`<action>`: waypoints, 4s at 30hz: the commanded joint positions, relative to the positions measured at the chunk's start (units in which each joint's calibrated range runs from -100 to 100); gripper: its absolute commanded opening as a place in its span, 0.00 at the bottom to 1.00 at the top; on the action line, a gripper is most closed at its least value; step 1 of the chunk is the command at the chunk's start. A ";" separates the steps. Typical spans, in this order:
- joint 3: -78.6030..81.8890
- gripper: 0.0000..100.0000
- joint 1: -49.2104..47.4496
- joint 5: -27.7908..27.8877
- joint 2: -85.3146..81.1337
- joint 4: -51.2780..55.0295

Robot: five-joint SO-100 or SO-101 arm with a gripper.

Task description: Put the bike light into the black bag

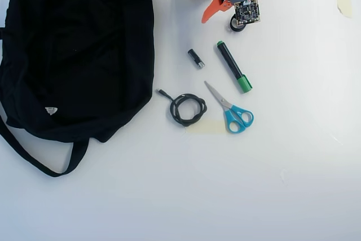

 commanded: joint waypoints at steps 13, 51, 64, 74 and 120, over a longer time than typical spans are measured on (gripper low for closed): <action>1.12 0.44 -2.20 -0.94 0.40 -3.03; 8.22 0.02 -2.80 -2.57 -0.27 -15.35; 7.59 0.02 -2.72 -3.46 -0.60 -15.44; 3.55 0.02 -3.62 -2.94 0.23 -14.75; -17.83 0.02 13.21 0.00 0.31 -8.81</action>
